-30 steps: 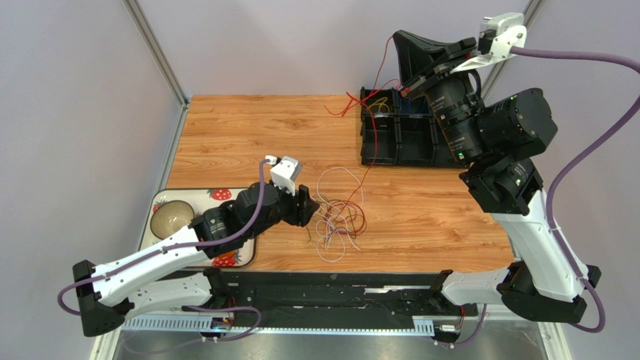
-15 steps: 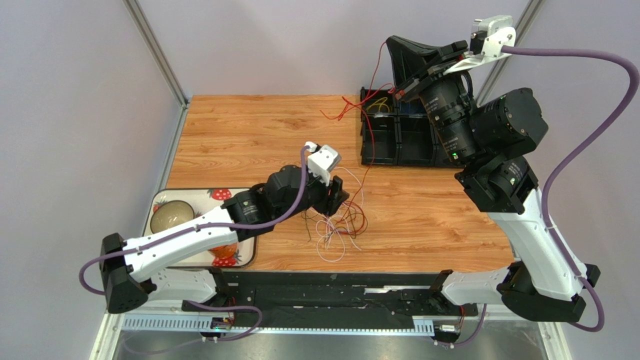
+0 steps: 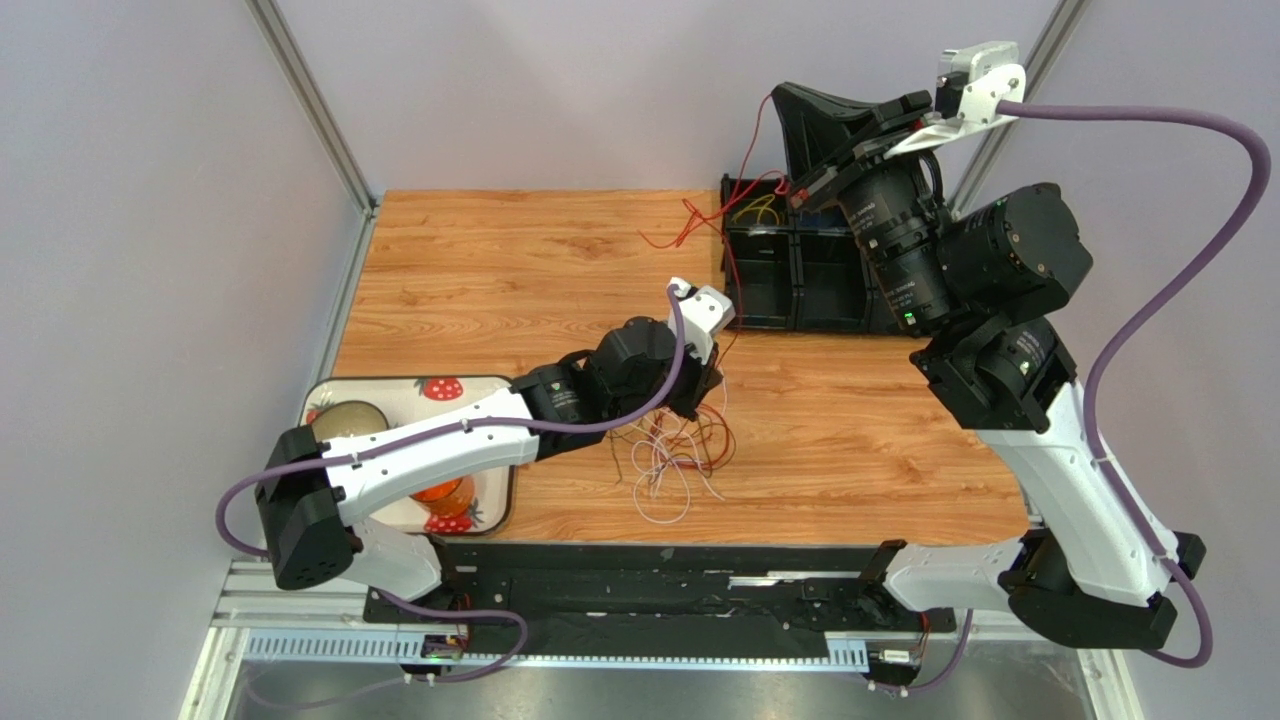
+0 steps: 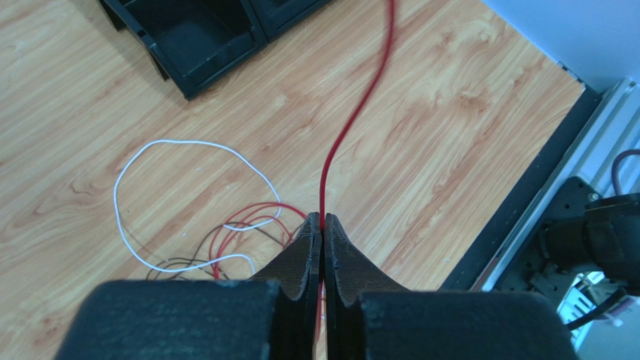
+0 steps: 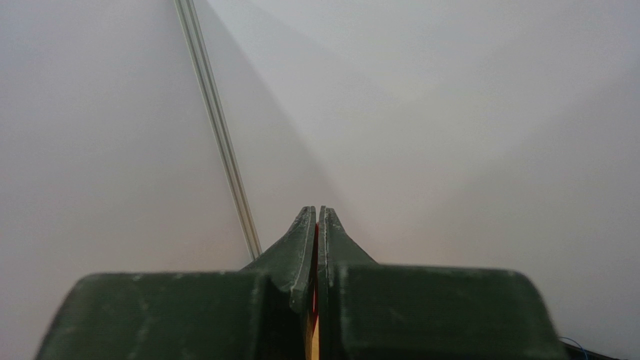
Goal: Untangle the cables
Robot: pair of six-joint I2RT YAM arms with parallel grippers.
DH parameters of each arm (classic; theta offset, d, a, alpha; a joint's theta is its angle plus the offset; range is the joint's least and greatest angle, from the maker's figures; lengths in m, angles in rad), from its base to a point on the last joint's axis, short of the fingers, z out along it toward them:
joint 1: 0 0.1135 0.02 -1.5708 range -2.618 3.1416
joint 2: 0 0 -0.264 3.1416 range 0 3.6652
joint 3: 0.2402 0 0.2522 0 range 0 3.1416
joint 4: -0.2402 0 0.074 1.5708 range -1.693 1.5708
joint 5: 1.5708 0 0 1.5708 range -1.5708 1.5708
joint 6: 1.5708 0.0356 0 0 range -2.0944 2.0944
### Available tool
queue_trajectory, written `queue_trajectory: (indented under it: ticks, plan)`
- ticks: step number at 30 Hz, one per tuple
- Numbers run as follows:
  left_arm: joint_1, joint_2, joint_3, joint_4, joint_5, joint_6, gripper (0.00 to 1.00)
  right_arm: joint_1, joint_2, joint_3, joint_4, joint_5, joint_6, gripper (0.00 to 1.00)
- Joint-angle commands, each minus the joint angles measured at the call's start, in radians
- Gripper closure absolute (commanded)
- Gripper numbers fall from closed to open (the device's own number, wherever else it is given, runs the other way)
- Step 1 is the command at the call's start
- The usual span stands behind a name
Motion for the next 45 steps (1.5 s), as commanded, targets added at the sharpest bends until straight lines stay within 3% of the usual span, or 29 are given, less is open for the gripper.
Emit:
queue_trajectory:
  ticks: [1, 7, 17, 28, 33, 38, 45]
  plan:
    - [-0.005, 0.015, 0.037, 0.035, 0.013, -0.010, 1.00, 0.006, -0.024, -0.003, 0.029, 0.010, -0.012, 1.00]
    - [-0.005, -0.023, -0.062, 0.052, -0.007, -0.048, 1.00, 0.006, -0.013, 0.030, 0.033, 0.021, -0.056, 1.00]
    - [-0.005, -0.056, -0.326, 0.083, -0.061, -0.180, 1.00, 0.006, 0.073, 0.271, 0.030, 0.022, -0.180, 1.00]
    - [-0.005, 0.059, -0.368, 0.096, -0.067, -0.212, 1.00, 0.006, 0.105, 0.391, 0.076, 0.044, -0.257, 1.00]
    - [-0.005, 0.049, -0.288, 0.011, -0.059, -0.209, 1.00, 0.006, 0.056, 0.275, 0.082, 0.053, -0.227, 1.00]
    - [-0.005, -0.005, -0.055, -0.185, -0.081, -0.157, 1.00, 0.006, -0.019, 0.071, 0.110, 0.074, -0.178, 1.00]
    - [-0.005, -0.016, 0.294, -0.364, -0.085, -0.053, 1.00, 0.006, -0.076, -0.089, 0.107, 0.098, -0.104, 1.00]
